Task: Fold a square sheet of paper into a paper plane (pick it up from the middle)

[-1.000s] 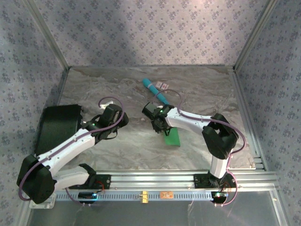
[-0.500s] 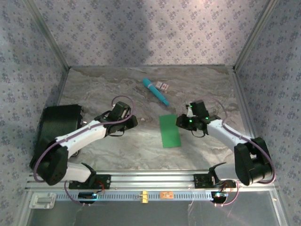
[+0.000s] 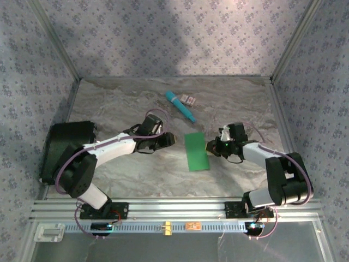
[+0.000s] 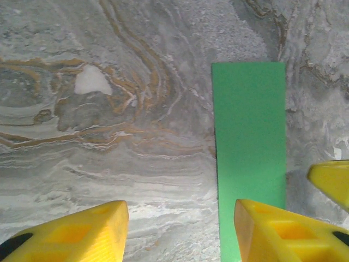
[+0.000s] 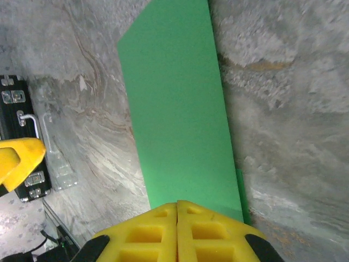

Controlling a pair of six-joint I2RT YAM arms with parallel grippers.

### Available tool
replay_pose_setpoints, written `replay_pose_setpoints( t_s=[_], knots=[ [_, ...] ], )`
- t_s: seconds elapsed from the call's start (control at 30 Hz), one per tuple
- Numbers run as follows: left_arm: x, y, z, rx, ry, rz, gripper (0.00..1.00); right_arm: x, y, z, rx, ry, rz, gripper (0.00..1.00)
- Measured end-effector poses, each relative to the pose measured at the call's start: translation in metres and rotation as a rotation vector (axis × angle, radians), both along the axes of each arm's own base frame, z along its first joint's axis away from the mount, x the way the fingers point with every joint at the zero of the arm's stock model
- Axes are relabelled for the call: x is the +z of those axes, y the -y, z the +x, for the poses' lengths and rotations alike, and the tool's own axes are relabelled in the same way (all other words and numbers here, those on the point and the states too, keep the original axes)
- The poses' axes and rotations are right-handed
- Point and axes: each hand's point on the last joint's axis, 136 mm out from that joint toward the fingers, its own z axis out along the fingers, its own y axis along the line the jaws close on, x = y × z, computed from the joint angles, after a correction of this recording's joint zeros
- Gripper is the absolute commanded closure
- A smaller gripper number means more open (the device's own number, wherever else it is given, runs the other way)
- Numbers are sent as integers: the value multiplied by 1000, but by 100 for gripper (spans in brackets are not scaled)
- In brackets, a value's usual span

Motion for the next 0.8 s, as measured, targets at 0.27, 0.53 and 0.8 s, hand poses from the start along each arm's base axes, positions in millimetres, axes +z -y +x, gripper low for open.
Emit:
replay_pose_setpoints(
  t_s=[0.27, 0.53, 0.8],
  knots=[
    [-1, 5, 3, -5, -2, 0, 45, -18, -6, 1, 19, -42, 30, 91],
    [-10, 16, 3, -29, -39, -21, 45, -33, -9, -4, -9, -93, 98, 91],
    [-22, 39, 4, -65, -104, -103, 52, -33, -18, -1, -33, -97, 104, 92]
  ],
)
